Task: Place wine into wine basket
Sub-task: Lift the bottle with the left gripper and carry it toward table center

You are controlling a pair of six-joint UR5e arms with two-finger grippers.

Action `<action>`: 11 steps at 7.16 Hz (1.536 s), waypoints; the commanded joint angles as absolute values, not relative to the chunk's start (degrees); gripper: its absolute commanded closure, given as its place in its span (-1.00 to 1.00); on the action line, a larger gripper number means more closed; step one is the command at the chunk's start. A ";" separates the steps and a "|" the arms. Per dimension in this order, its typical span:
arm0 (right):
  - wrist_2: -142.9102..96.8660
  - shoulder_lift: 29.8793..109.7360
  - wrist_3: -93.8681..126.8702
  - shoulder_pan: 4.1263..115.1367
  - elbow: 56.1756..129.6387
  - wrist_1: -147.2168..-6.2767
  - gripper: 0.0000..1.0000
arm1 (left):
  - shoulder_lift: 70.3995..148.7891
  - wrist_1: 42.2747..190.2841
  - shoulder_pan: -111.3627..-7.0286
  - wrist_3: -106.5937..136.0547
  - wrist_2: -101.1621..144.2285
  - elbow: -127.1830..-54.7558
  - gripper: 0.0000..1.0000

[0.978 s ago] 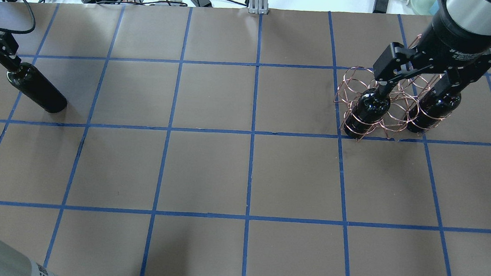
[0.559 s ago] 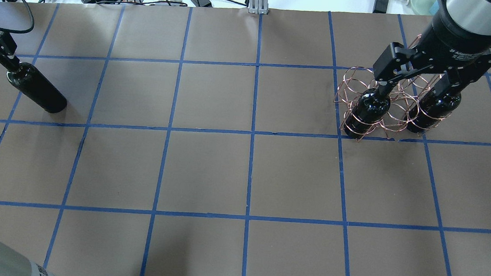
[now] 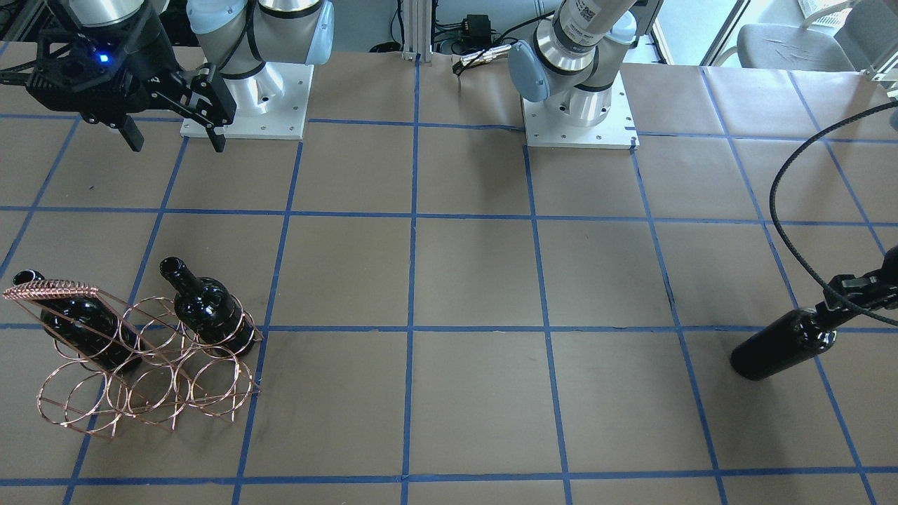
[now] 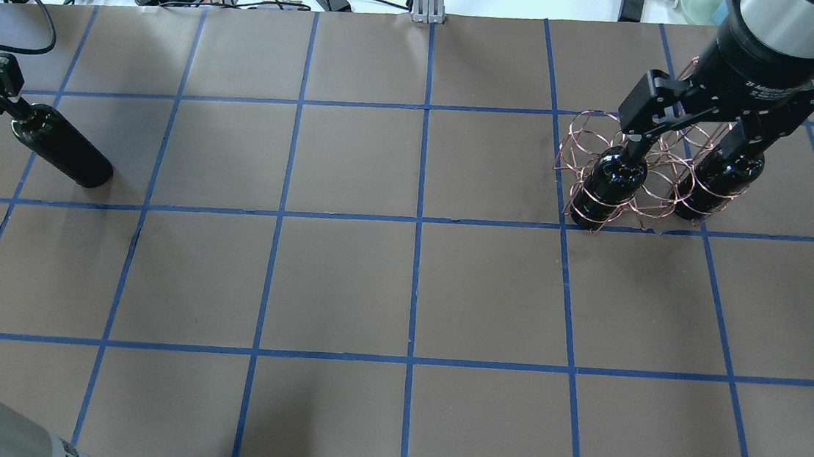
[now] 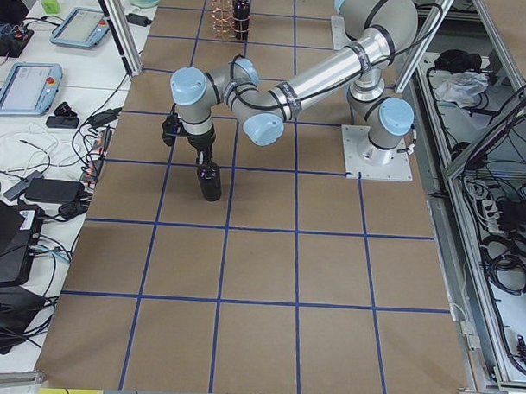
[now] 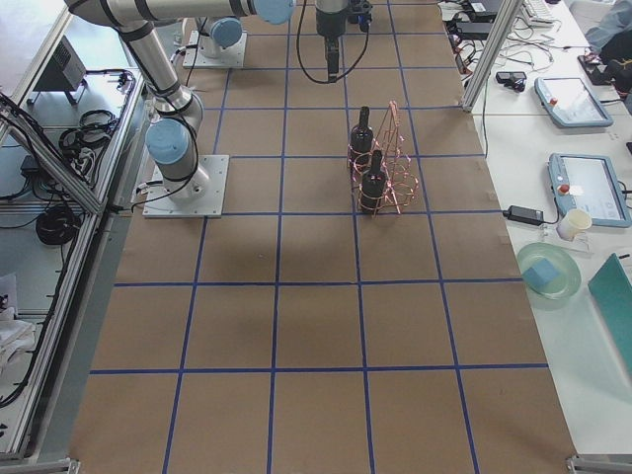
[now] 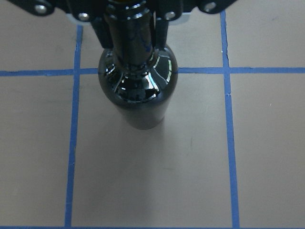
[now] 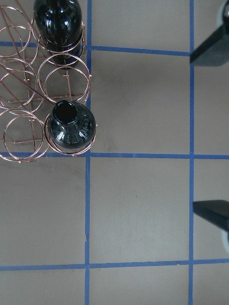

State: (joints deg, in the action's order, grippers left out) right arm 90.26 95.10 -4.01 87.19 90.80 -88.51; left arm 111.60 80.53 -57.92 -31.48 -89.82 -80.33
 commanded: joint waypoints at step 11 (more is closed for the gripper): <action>90.26 95.10 -4.04 87.19 90.79 -88.42 -1.00 | 93.26 79.10 -88.21 0.30 -89.30 -95.62 1.00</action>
